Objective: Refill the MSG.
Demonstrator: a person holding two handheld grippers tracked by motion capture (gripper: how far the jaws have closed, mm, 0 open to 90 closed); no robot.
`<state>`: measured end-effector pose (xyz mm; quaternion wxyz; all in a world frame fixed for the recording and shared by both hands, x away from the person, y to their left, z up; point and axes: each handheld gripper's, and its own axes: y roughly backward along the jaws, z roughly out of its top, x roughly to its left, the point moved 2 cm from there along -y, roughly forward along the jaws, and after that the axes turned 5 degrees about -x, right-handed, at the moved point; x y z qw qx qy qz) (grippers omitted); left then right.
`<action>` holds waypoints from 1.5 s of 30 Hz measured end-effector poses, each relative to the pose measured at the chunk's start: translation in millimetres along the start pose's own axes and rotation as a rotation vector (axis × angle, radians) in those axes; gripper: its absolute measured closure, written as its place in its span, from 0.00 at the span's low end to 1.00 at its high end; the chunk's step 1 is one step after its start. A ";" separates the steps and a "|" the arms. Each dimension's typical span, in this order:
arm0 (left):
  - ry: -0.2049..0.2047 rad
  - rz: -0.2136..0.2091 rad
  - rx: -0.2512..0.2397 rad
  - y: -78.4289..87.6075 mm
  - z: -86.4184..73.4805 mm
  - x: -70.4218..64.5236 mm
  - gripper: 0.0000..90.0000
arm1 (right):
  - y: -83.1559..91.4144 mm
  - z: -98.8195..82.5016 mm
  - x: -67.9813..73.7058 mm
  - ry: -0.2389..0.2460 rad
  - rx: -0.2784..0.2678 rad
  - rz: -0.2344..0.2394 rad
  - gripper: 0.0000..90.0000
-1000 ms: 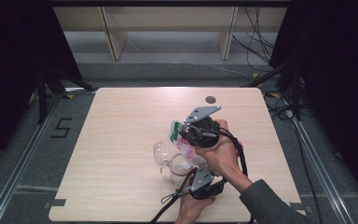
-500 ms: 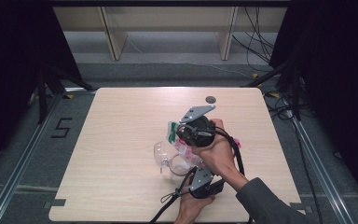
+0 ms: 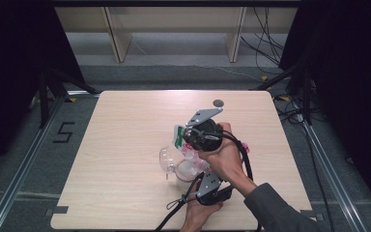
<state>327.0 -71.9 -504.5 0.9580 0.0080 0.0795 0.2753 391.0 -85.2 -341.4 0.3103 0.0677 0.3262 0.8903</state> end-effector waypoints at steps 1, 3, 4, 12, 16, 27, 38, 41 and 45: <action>0.001 0.001 0.002 0.0 0.1 0.2 0.80 | -0.6 0.1 -0.5 0.011 -0.002 0.003 1.00; 0.002 0.000 -0.002 -0.2 0.0 0.4 0.80 | -1.5 0.1 -1.0 0.020 -0.006 0.007 1.00; 0.002 0.000 -0.001 0.2 0.0 0.2 0.80 | -1.9 0.3 -0.9 0.022 -0.008 0.005 1.00; 0.009 -0.001 -0.017 -0.1 0.8 -0.7 0.80 | -4.1 1.1 0.3 0.047 0.000 -0.016 1.00; 0.007 -0.001 -0.018 0.2 0.6 -0.9 0.81 | -4.2 1.9 1.9 0.039 0.010 0.000 1.00; 0.016 -0.009 -0.026 1.1 1.2 0.3 0.81 | -7.3 3.2 3.3 0.050 0.017 0.006 1.00; 0.010 -0.011 -0.028 2.4 2.1 0.3 0.81 | -12.6 3.7 6.2 0.036 0.042 0.002 1.00; 0.003 -0.009 -0.029 2.8 2.1 0.2 0.81 | -13.8 4.1 7.2 0.030 0.036 -0.002 1.00; 0.011 -0.012 -0.033 2.4 2.6 0.1 0.81 | -14.1 4.1 5.3 0.050 0.040 -0.016 1.00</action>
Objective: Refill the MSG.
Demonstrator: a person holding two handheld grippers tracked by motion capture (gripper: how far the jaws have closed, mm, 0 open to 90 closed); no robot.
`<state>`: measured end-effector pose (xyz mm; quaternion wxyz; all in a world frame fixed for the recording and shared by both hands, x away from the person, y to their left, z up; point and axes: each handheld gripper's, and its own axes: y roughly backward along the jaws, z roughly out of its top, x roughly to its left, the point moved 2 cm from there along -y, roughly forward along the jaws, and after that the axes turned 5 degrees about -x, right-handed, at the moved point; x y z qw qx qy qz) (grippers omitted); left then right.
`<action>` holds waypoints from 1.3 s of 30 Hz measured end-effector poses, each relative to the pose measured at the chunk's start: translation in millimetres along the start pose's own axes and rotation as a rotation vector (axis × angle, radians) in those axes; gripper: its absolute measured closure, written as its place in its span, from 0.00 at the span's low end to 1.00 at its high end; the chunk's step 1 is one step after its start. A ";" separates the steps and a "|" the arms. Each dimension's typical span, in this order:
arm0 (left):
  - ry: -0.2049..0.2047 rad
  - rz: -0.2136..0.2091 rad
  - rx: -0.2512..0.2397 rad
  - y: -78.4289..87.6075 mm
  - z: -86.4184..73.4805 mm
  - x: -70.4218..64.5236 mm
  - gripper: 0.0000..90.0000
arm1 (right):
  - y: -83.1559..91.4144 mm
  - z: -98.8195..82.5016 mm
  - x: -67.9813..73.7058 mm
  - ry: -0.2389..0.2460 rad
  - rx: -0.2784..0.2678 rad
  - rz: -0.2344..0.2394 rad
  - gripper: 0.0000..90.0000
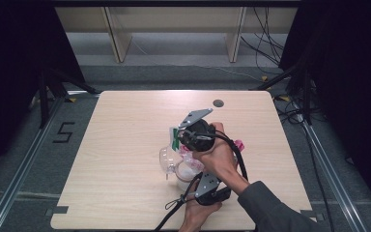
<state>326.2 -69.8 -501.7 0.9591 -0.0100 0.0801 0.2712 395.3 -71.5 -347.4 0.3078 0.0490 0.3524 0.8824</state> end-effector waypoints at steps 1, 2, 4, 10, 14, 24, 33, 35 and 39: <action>0.008 -0.006 -0.003 0.1 0.0 -0.2 0.81 | 0.9 0.6 3.4 -0.040 0.014 0.018 1.00; 0.008 -0.006 -0.003 0.1 0.0 -0.2 0.81 | 0.9 0.6 3.4 -0.040 0.014 0.018 1.00; 0.009 -0.004 -0.001 0.1 0.4 0.6 0.81 | -2.4 0.3 1.2 0.018 -0.003 0.005 1.00; 0.011 -0.010 0.004 0.6 0.0 0.7 0.81 | -3.0 0.0 2.0 -0.012 0.000 -0.001 1.00; 0.011 -0.012 0.004 0.3 -0.2 0.4 0.81 | -2.6 -0.4 0.3 -0.013 -0.005 0.006 1.00; 0.064 -0.025 -0.038 -2.7 0.3 -3.9 0.81 | -3.0 -0.6 -1.9 0.001 0.018 -0.009 1.00; 0.065 -0.030 -0.041 -3.0 -0.2 -4.3 0.81 | -4.8 -0.8 -0.4 0.003 0.021 0.005 1.00; 0.062 -0.026 -0.040 -2.6 0.5 -3.6 0.81 | -4.9 -0.5 -0.6 -0.004 0.007 0.012 1.00; 0.067 -0.033 -0.040 -2.9 -0.1 -4.2 0.81 | -6.2 -1.1 1.4 -0.016 0.017 0.008 1.00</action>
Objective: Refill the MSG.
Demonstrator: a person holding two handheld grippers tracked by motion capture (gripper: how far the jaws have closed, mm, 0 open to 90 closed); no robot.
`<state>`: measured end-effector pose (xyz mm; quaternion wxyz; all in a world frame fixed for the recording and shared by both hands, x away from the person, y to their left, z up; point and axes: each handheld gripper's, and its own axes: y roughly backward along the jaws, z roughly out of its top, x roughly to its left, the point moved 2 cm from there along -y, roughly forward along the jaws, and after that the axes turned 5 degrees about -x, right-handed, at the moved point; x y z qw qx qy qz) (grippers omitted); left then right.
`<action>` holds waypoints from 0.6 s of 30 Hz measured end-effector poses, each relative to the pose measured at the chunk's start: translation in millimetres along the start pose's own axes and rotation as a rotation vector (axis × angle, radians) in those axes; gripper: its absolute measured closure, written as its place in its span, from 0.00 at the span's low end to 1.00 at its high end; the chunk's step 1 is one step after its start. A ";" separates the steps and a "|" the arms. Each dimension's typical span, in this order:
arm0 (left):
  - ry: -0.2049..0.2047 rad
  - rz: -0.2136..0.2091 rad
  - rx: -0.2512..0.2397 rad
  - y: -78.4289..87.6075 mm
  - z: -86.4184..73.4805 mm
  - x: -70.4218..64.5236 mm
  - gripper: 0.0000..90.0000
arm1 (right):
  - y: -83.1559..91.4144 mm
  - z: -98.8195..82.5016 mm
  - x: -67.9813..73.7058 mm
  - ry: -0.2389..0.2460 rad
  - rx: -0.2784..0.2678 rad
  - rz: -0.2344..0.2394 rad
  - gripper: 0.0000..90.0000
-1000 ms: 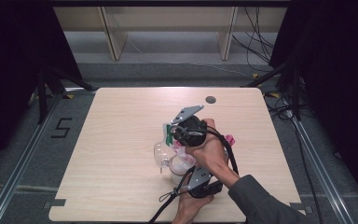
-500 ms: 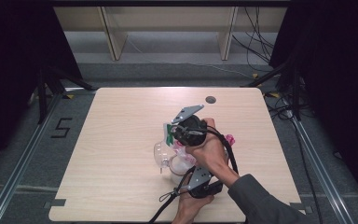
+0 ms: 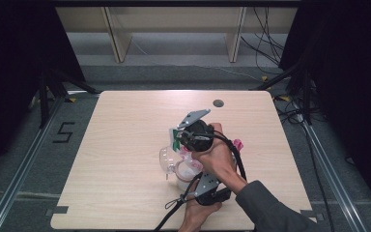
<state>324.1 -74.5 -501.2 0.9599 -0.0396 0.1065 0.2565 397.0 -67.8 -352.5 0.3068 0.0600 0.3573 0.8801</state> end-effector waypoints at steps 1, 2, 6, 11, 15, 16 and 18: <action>0.000 0.000 0.000 0.1 0.4 0.1 0.81 | 0.8 -0.5 -2.4 0.010 0.010 -0.017 1.00; -0.001 0.000 -0.003 0.2 0.5 -0.1 0.81 | 0.2 0.5 -1.9 0.006 -0.011 -0.004 1.00; 0.004 -0.001 -0.004 0.1 0.5 0.0 0.81 | -0.3 0.0 0.4 -0.013 0.000 -0.008 1.00; 0.002 -0.002 -0.001 0.2 0.4 -0.1 0.81 | 0.7 0.0 0.5 -0.014 0.004 0.008 1.00; -0.001 -0.002 0.002 0.1 0.1 -0.1 0.81 | 0.3 -0.7 -3.3 0.018 0.003 -0.011 1.00; 0.000 -0.002 0.002 0.1 0.2 -0.1 0.81 | 0.9 -0.7 -4.4 0.017 0.008 -0.024 1.00; 0.000 -0.004 -0.002 0.1 0.3 -0.4 0.81 | 0.3 -0.9 -3.5 0.015 0.003 -0.019 1.00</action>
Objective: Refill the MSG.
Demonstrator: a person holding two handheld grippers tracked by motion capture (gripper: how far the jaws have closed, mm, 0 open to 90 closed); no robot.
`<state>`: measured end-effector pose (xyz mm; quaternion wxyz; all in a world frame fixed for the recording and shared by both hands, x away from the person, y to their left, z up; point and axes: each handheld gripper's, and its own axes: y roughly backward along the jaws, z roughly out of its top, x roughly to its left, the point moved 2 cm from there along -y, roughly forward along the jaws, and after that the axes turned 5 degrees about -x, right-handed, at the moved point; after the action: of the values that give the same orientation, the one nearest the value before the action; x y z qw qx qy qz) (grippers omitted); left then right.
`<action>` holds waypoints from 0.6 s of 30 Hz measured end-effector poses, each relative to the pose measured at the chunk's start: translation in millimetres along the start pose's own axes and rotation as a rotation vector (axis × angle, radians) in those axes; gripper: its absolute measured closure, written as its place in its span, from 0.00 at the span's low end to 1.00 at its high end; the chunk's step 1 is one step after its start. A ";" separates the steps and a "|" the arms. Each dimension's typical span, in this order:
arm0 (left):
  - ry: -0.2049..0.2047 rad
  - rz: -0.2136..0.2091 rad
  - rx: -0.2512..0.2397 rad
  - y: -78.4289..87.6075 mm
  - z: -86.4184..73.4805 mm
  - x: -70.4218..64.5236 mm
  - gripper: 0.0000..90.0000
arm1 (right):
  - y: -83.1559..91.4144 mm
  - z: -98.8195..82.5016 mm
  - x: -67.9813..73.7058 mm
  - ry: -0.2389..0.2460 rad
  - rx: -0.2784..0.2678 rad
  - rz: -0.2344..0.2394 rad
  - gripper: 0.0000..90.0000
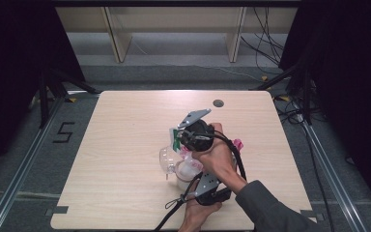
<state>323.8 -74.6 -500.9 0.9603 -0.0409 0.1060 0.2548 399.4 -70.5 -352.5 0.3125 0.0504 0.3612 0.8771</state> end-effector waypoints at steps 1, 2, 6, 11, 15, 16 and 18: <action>0.001 0.003 0.001 0.1 0.0 0.0 0.81 | -0.2 0.3 -0.1 0.008 -0.003 0.006 1.00; 0.001 0.003 0.001 0.1 0.0 0.0 0.81 | -0.2 0.3 -0.1 0.008 -0.003 0.006 1.00; -0.004 -0.001 -0.001 0.3 0.4 -0.1 0.81 | 1.0 1.0 4.0 -0.029 0.002 0.022 1.00; -0.001 -0.005 -0.001 0.5 0.5 0.0 0.81 | -0.1 1.3 3.6 -0.012 -0.005 0.007 1.00; 0.002 -0.007 -0.007 0.7 1.0 0.1 0.81 | -0.5 1.5 4.6 -0.011 0.013 0.007 1.00; 0.001 -0.006 -0.006 0.9 1.0 0.2 0.81 | -1.3 2.1 4.4 0.012 0.007 0.015 1.00; 0.002 -0.004 -0.006 1.0 1.3 0.4 0.81 | -2.2 2.0 5.4 0.002 0.009 0.007 1.00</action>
<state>323.8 -73.3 -499.7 0.9605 -0.0444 0.1063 0.2532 396.8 -65.0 -353.3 0.3087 0.0523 0.3655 0.8766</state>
